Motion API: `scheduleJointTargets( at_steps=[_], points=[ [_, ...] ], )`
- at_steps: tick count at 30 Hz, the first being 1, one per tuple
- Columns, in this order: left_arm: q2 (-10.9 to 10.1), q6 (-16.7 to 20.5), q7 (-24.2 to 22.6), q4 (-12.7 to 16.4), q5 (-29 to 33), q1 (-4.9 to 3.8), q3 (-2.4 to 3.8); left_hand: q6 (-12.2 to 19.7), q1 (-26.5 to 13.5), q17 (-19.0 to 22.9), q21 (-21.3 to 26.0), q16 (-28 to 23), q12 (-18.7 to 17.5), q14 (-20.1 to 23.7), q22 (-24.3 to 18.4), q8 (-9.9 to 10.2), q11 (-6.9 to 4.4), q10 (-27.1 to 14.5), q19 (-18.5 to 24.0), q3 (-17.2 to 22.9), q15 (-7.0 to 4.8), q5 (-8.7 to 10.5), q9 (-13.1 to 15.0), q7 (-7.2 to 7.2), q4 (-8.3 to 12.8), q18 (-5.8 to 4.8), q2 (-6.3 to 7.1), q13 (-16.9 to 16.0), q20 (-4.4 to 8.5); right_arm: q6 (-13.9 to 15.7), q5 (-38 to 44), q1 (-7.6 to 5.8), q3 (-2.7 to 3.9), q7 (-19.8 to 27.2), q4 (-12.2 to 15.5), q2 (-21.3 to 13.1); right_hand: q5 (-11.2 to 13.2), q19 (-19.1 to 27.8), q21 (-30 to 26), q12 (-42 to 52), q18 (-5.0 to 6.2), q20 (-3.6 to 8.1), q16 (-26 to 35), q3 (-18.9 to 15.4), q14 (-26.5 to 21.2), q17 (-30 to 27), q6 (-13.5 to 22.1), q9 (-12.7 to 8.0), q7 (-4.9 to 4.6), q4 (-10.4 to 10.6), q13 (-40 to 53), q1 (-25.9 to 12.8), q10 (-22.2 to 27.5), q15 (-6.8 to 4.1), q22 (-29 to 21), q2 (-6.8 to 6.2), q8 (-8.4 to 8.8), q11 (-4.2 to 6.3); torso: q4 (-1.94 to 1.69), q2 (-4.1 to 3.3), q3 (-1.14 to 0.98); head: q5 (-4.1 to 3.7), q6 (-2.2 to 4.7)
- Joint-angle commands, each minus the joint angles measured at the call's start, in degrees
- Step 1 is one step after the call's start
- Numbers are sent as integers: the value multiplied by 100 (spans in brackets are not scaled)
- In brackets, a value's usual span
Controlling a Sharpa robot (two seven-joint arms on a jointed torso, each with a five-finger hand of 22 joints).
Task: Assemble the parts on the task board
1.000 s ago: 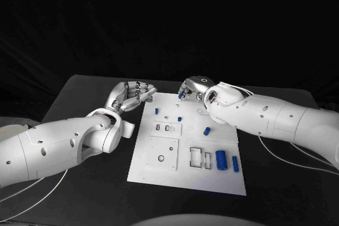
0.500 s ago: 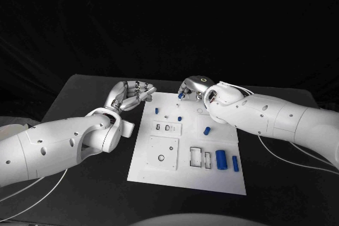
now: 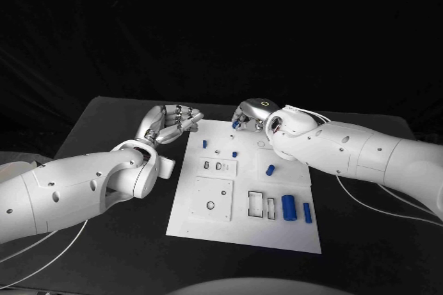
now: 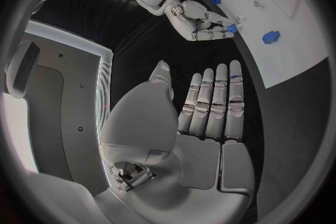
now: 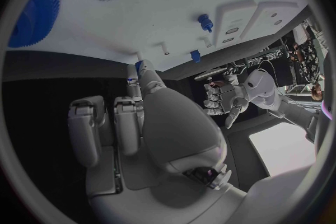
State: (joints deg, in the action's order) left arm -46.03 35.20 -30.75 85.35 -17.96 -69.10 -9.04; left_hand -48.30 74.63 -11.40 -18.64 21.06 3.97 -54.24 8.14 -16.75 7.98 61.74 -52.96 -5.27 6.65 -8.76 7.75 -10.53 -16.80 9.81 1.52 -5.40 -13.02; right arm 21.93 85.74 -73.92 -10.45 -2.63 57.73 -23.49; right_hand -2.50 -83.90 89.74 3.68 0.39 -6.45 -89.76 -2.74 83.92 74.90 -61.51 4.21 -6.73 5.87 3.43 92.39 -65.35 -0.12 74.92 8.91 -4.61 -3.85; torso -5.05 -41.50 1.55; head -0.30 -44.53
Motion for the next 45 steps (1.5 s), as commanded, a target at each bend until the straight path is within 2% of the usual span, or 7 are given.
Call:
scheduleJointTargets(
  at_steps=[1,34,36,38,41,43,45],
  points=[
    [-2,13,-42,6,-29,-16,6,-52,-10,-7,21,-31,-19,35,-10,35,7,11,35,-36,-2,-35,7,-4,5,59,-59,-6,-5,-299,85,36,-21,-81,21,12,-32,-610,26,-32,-39,14,-24,-3,608,1510,-26,38,51,39,-5,-13,52,-12,1508,-21,18,-2,5,3,0,3,-15],
    [-4,30,-37,-23,-29,-16,6,-51,-6,-10,23,-34,-20,42,-11,41,9,8,41,-39,-1,-38,6,-5,5,60,-72,-7,-7,-489,229,40,-22,-250,61,3,-30,-610,26,-27,-39,24,-24,53,608,1510,200,-21,85,133,-2,-12,351,-5,1508,-113,112,-32,1,5,-1,-22,-34],
    [-5,31,-36,-24,-29,-16,6,-51,-6,-10,23,-34,-20,42,-11,41,9,8,41,-39,-1,-38,6,-5,5,60,-72,-7,-7,-479,231,40,-22,-269,64,2,-22,-610,26,-32,-39,-6,-24,29,608,1510,535,-71,151,170,-4,-45,457,57,1508,-190,128,-103,1,5,0,-21,-32],
    [-4,31,-34,-28,-29,-16,6,-51,-6,-10,23,-34,-20,42,-11,41,9,8,41,-39,-1,-38,6,-5,5,60,-72,-7,-7,-477,228,41,-22,-315,72,-1,-64,-610,26,-39,-39,-70,-24,-64,608,1510,1209,-86,222,215,-7,-141,729,144,1508,-368,110,-201,-3,7,1,-27,-29],
    [6,32,-34,-52,-29,-16,6,-51,-6,-10,23,-34,-20,42,-11,41,9,8,41,-39,-1,-38,6,-5,5,60,-72,-7,-7,-447,185,41,-22,-359,66,-1,-18,-610,26,-24,-39,-156,-24,-230,608,1510,2971,-142,344,289,5,-418,1281,213,1508,-574,203,-323,-1,12,0,-28,-28],
    [16,32,-34,-71,-29,-16,6,-51,-6,-10,23,-34,-20,42,-11,41,9,8,41,-39,-1,-38,6,-5,5,60,-72,-7,-7,-331,137,41,-22,-365,73,-12,-19,-610,26,-26,-39,-177,-24,-288,608,1510,3462,-166,359,322,6,-544,1479,218,1508,-665,214,-365,-5,10,-2,-30,-23],
    [25,32,-34,-89,-29,-16,6,-51,-6,-10,23,-34,-20,42,-11,41,9,8,41,-39,-1,-38,6,-5,5,60,-72,-7,-7,-99,44,41,-22,-347,92,-32,-18,-580,10,-28,-29,-183,-24,-302,608,1510,3743,-178,299,367,7,-656,1654,209,1472,-738,230,-392,-5,7,1,-42,-15]
  ],
)
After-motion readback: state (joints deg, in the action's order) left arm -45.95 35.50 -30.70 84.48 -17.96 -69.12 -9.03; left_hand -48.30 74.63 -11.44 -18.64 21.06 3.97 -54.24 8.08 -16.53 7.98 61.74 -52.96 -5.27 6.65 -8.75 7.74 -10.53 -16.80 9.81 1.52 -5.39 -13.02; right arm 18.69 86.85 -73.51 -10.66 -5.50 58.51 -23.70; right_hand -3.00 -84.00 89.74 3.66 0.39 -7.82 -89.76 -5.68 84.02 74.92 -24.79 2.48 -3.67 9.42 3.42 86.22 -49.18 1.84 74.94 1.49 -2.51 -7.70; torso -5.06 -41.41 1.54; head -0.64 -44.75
